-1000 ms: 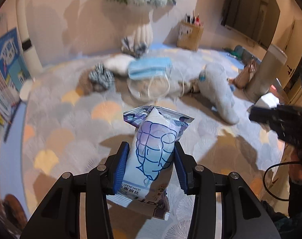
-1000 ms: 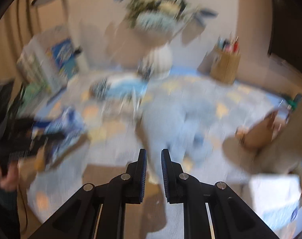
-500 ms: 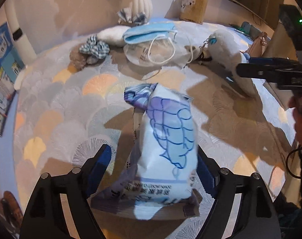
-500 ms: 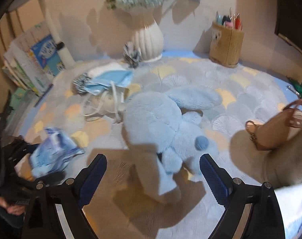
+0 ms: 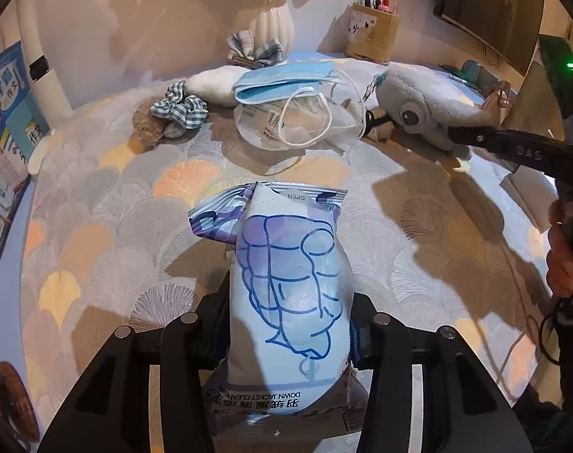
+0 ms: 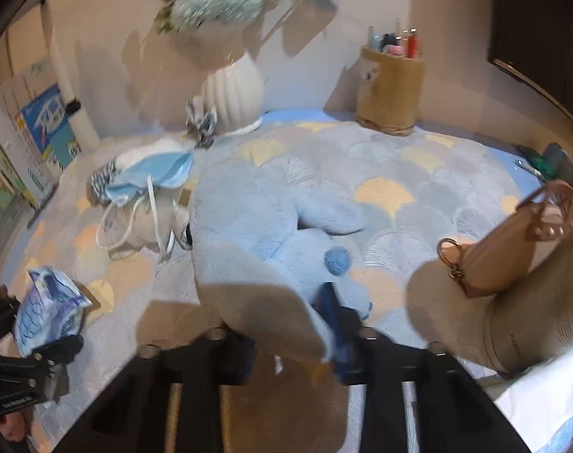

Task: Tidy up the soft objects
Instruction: 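Grasp the grey plush bunny with the right gripper while the left holds the pouch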

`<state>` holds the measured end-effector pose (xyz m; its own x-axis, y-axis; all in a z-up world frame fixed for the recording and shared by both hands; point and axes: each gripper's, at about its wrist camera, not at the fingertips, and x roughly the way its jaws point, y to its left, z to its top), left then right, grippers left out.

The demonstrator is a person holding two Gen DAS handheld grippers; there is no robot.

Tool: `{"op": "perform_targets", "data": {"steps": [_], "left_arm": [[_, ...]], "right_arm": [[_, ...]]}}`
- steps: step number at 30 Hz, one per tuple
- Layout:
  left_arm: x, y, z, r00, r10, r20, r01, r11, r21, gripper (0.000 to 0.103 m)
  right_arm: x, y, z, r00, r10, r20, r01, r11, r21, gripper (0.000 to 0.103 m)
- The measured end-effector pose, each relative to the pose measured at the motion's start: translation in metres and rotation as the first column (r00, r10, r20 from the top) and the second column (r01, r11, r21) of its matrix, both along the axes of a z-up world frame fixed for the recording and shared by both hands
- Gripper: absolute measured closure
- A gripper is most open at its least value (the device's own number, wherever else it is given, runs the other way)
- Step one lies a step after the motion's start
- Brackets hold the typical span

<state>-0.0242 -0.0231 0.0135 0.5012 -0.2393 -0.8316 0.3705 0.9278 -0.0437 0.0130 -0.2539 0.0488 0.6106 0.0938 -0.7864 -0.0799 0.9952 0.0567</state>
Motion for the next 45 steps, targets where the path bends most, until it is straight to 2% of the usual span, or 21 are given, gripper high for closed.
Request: {"op": "perform_targets", "data": {"steps": [4, 7, 9, 11, 12, 13, 14, 15, 17, 21, 25, 26, 27, 29, 30, 31, 33, 36, 41, 45], "left_arm": [[-0.005, 0.001, 0.012, 1.000, 0.003, 0.031, -0.003, 1.000, -0.020, 0.059], [-0.010, 0.006, 0.020, 0.999, 0.005, 0.044, -0.004, 1.000, -0.028, 0.059], [-0.010, 0.009, 0.021, 0.999, 0.014, 0.041, -0.013, 0.999, -0.040, 0.059], [-0.008, 0.011, 0.020, 0.999, 0.022, 0.032, -0.020, 0.998, -0.056, 0.059], [-0.008, 0.013, 0.019, 0.999, 0.025, 0.028, -0.024, 0.998, -0.062, 0.059], [-0.007, 0.014, 0.018, 0.999, 0.028, 0.024, -0.026, 0.997, -0.070, 0.059], [-0.007, 0.015, 0.017, 0.999, 0.030, 0.022, -0.028, 0.997, -0.075, 0.059], [-0.007, 0.015, 0.017, 0.999, 0.030, 0.024, -0.028, 0.997, -0.077, 0.059], [-0.007, 0.014, 0.017, 0.999, 0.030, 0.027, -0.027, 0.997, -0.074, 0.059], [-0.004, 0.013, 0.013, 0.999, 0.028, 0.020, -0.027, 0.996, -0.082, 0.059], [-0.003, 0.008, 0.011, 1.000, 0.021, 0.016, -0.020, 0.997, -0.076, 0.059], [-0.003, 0.007, 0.011, 1.000, 0.018, 0.016, -0.017, 0.997, -0.075, 0.059], [-0.004, 0.006, 0.011, 1.000, 0.016, 0.017, -0.014, 0.997, -0.071, 0.059], [-0.003, 0.005, 0.011, 1.000, 0.017, 0.019, -0.016, 0.998, -0.066, 0.059], [-0.003, 0.004, 0.013, 1.000, 0.018, 0.024, -0.016, 0.998, -0.068, 0.059], [-0.004, 0.003, 0.014, 0.999, 0.016, 0.030, -0.014, 0.997, -0.073, 0.059], [-0.006, 0.001, 0.020, 0.999, 0.008, 0.045, -0.004, 0.996, -0.087, 0.059], [-0.013, -0.003, 0.032, 0.997, -0.001, 0.072, 0.007, 0.997, -0.081, 0.059], [-0.024, -0.010, 0.052, 0.993, -0.010, 0.121, 0.020, 0.996, -0.084, 0.059], [-0.033, -0.012, 0.064, 0.989, -0.011, 0.146, 0.024, 0.996, -0.086, 0.059]], "right_arm": [[-0.014, 0.004, 0.019, 0.999, 0.000, 0.049, 0.000, 1.000, 0.002, 0.086], [-0.027, 0.017, 0.028, 0.998, 0.062, 0.001, -0.062, 0.998, 0.006, 0.086], [-0.045, 0.030, 0.027, 0.987, 0.154, -0.053, -0.153, 0.988, 0.006, 0.084], [-0.061, 0.042, 0.023, 0.964, 0.242, -0.109, -0.240, 0.970, 0.030, 0.073], [-0.069, 0.046, 0.022, 0.954, 0.274, -0.123, -0.270, 0.962, 0.045, 0.050], [-0.075, 0.046, 0.022, 0.952, 0.281, -0.118, -0.278, 0.960, 0.043, 0.023], [-0.081, 0.045, 0.024, 0.957, 0.273, -0.097, -0.271, 0.962, 0.027, 0.013], [-0.084, 0.044, 0.027, 0.963, 0.260, -0.068, -0.260, 0.966, 0.011, 0.006], [-0.084, 0.039, 0.032, 0.967, 0.251, -0.038, -0.250, 0.968, 0.021, 0.006], [-0.057, 0.031, 0.021, 0.974, 0.215, -0.064, -0.208, 0.972, 0.107, 0.003], [-0.028, 0.035, -0.012, 0.981, 0.156, -0.117, -0.148, 0.986, 0.074, 0.003], [-0.022, 0.033, -0.019, 0.981, 0.148, -0.127, -0.139, 0.987, 0.082, 0.003], [-0.017, 0.032, -0.026, 0.976, 0.151, -0.158, -0.135, 0.985, 0.110, 0.008], [-0.021, 0.032, -0.024, 0.978, 0.157, -0.138, -0.141, 0.983, 0.119, 0.025], [-0.026, 0.034, -0.020, 0.977, 0.176, -0.124, -0.161, 0.979, 0.122, 0.050], [-0.030, 0.036, -0.017, 0.978, 0.175, -0.114, -0.164, 0.981, 0.101, 0.056], [-0.039, 0.039, -0.011, 0.981, 0.170, -0.096, -0.163, 0.984, 0.078, 0.059], [-0.049, 0.037, 0.001, 0.984, 0.165, -0.059, -0.158, 0.981, 0.110, 0.064], [-0.063, 0.029, 0.021, 0.988, 0.155, -0.016, -0.151, 0.979, 0.138, 0.065], [-0.072, 0.022, 0.025, 0.991, 0.135, -0.024, -0.129, 0.975, 0.179, 0.065]]}}
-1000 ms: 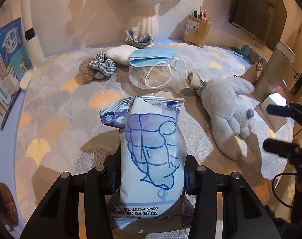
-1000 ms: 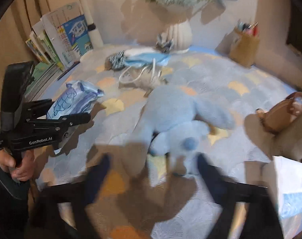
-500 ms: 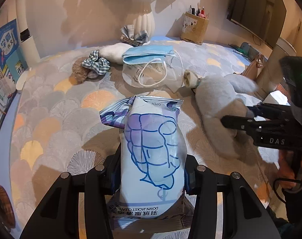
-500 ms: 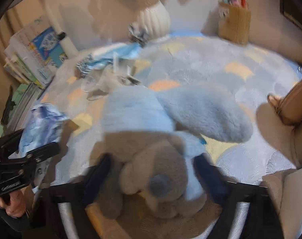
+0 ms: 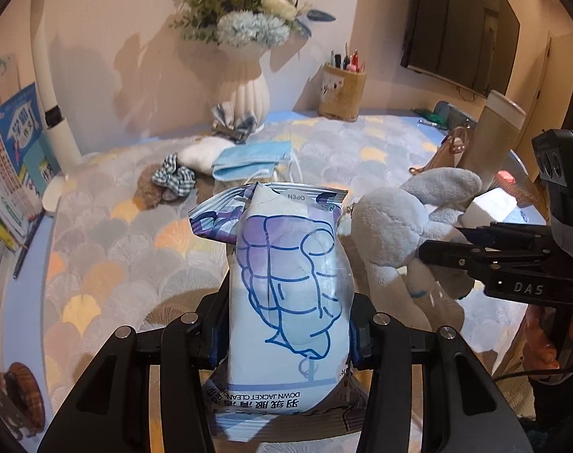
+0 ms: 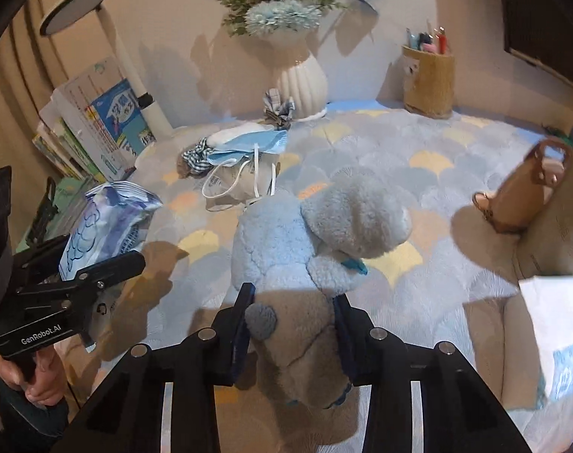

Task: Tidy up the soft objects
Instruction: 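Grasp the grey plush bunny with the right gripper while the left holds the pouch, then carry pouch and bunny to the glass bowl with both grippers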

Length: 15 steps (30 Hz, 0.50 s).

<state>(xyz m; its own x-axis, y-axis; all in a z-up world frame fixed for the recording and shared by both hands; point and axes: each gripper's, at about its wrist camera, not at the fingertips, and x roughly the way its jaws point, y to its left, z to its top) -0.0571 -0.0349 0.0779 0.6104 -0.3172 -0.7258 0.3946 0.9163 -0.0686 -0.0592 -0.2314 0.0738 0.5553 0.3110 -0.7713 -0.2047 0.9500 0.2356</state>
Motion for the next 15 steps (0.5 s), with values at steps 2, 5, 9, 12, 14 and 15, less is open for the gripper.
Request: {"op": "perform_targets", "data": {"steps": [2, 5, 9, 12, 14, 15], "left_arm": [[-0.004, -0.003, 0.007, 1.000, -0.004, 0.015, 0.004, 1.000, 0.005, 0.059], [-0.010, -0.008, 0.016, 0.999, -0.018, 0.036, 0.017, 1.000, 0.005, 0.059], [-0.018, -0.016, 0.029, 0.998, -0.031, 0.062, 0.030, 0.999, 0.015, 0.059], [-0.023, -0.021, 0.038, 0.996, -0.040, 0.079, 0.039, 0.999, 0.016, 0.059], [-0.029, -0.028, 0.049, 0.993, -0.063, 0.104, 0.062, 0.998, 0.012, 0.059], [-0.031, -0.032, 0.052, 0.991, -0.070, 0.110, 0.070, 0.998, 0.011, 0.059]], "right_arm": [[-0.006, -0.007, 0.005, 1.000, 0.003, 0.010, -0.003, 0.999, 0.049, 0.065], [-0.017, -0.017, 0.022, 0.999, -0.010, 0.039, 0.007, 0.995, 0.096, 0.065], [-0.031, -0.028, 0.047, 0.995, -0.038, 0.092, 0.027, 0.992, 0.119, 0.065], [-0.041, -0.036, 0.065, 0.990, -0.052, 0.131, 0.035, 0.991, 0.133, 0.065], [-0.048, -0.042, 0.076, 0.986, -0.064, 0.157, 0.041, 0.988, 0.147, 0.065], [-0.052, -0.045, 0.082, 0.983, -0.069, 0.171, 0.043, 0.987, 0.153, 0.065]]}}
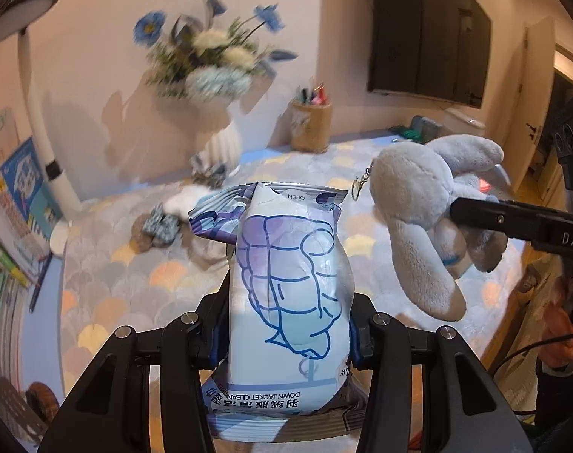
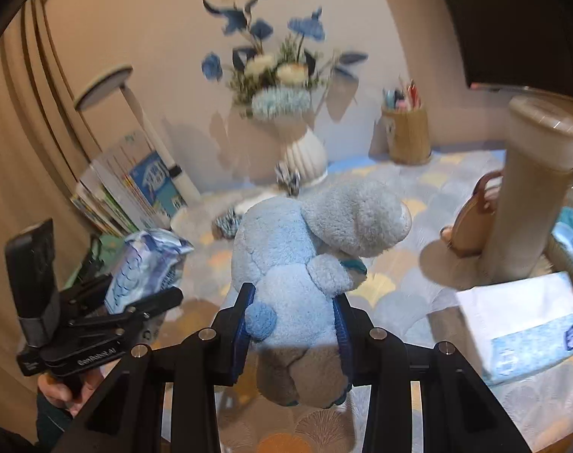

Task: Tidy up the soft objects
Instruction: 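Carry pouch and bunny to the glass bowl with both grippers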

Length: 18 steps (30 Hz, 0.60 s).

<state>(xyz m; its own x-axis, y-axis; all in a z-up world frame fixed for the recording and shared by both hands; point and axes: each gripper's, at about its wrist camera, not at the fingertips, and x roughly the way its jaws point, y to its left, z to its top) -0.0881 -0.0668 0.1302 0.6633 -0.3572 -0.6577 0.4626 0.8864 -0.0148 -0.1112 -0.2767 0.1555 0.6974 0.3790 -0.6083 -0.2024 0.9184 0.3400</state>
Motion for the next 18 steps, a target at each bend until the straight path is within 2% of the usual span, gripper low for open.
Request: {"op": "perform_targets", "data": {"steps": [5, 9, 12, 15, 18], "left_arm": [[-0.013, -0.037, 0.019, 0.997, -0.071, 0.025, 0.071, 0.997, 0.018, 0.059], [-0.026, -0.075, 0.034, 0.985, -0.168, 0.024, 0.168, 0.986, 0.004, 0.059], [-0.038, -0.115, 0.045, 0.965, -0.263, 0.015, 0.263, 0.965, -0.014, 0.059], [-0.048, -0.167, 0.054, 0.931, -0.365, -0.005, 0.365, 0.930, -0.041, 0.059], [-0.050, -0.211, 0.059, 0.914, -0.406, -0.015, 0.404, 0.913, -0.059, 0.059]], "right_arm": [[-0.025, -0.024, 0.027, 0.997, -0.039, 0.074, 0.036, 0.999, 0.034, 0.065], [-0.050, -0.052, 0.045, 0.988, -0.098, 0.117, 0.094, 0.995, 0.041, 0.065], [-0.074, -0.085, 0.056, 0.973, -0.179, 0.145, 0.178, 0.984, 0.018, 0.065], [-0.095, -0.123, 0.061, 0.944, -0.285, 0.168, 0.290, 0.957, -0.004, 0.065], [-0.110, -0.164, 0.065, 0.908, -0.381, 0.175, 0.392, 0.920, -0.031, 0.065]]}}
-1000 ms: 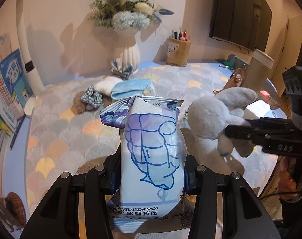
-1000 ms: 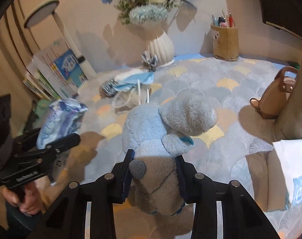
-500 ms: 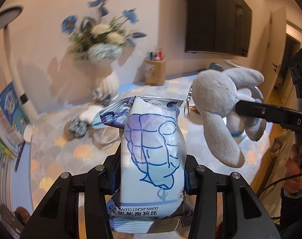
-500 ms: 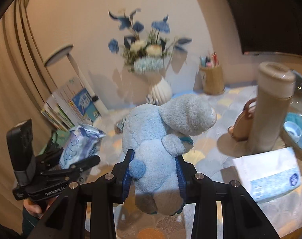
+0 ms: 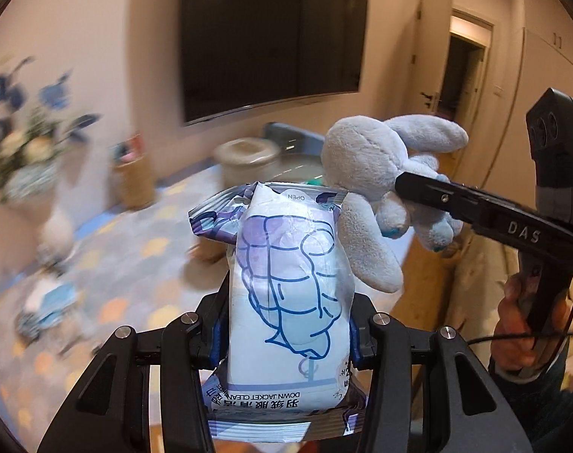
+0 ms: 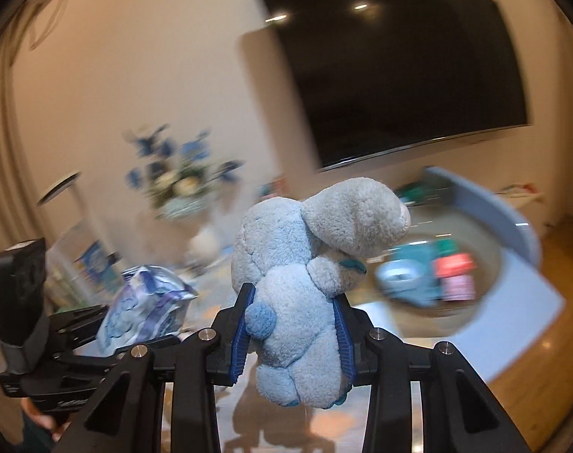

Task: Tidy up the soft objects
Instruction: 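Carry pouch and bunny to the glass bowl with both grippers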

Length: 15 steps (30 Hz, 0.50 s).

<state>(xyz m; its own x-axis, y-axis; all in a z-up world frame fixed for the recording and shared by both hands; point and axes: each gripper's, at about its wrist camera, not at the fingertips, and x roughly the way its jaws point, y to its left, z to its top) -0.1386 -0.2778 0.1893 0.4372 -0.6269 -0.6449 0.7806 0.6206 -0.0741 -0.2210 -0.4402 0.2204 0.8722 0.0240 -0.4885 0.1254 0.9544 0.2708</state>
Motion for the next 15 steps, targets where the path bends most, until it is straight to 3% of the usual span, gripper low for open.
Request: {"op": "perform_targets", "data": {"steps": [5, 8, 15], "left_arm": [[0.012, -0.081, 0.014, 0.998, -0.051, -0.026, 0.050, 0.998, -0.040, 0.059], [0.032, -0.131, 0.019, 0.999, -0.035, -0.020, 0.034, 0.998, -0.045, 0.059], [0.087, -0.201, -0.004, 0.998, 0.010, -0.067, -0.012, 1.000, -0.026, 0.057]], "right_arm": [[-0.010, -0.075, 0.013, 0.979, -0.206, -0.003, 0.205, 0.978, -0.035, 0.065], [0.000, -0.116, 0.014, 0.952, -0.304, -0.019, 0.303, 0.952, -0.038, 0.065], [0.053, -0.188, -0.003, 0.920, -0.377, -0.107, 0.382, 0.924, 0.029, 0.065]]}}
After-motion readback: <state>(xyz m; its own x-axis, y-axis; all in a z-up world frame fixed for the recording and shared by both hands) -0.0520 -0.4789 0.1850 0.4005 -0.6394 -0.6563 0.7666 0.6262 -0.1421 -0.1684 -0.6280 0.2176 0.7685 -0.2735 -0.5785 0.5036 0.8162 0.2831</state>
